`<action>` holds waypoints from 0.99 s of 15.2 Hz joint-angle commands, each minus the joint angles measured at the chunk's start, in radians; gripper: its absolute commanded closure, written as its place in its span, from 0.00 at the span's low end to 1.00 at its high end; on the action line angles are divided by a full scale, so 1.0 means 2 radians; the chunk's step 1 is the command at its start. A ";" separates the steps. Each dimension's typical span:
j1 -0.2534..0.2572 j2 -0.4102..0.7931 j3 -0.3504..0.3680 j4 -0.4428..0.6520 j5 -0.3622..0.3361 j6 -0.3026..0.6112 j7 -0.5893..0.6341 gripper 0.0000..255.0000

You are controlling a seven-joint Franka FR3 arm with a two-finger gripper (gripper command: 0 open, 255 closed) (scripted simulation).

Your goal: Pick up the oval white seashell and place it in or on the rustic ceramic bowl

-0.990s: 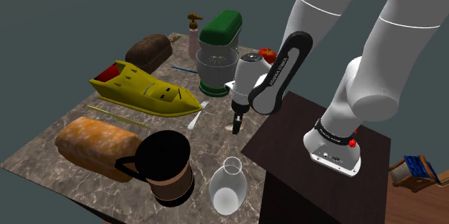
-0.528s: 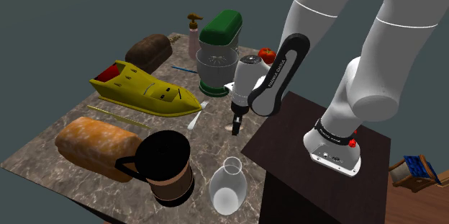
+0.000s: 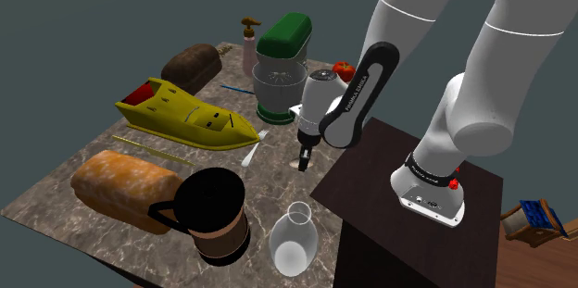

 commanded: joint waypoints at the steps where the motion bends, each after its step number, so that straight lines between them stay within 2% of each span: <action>1: 0.002 0.004 0.003 0.000 -0.001 0.001 0.000 1.00; 3: 0.002 0.004 0.002 0.001 -0.001 0.000 -0.001 1.00; 15: 0.001 -0.120 0.003 -0.009 0.003 -0.113 0.005 1.00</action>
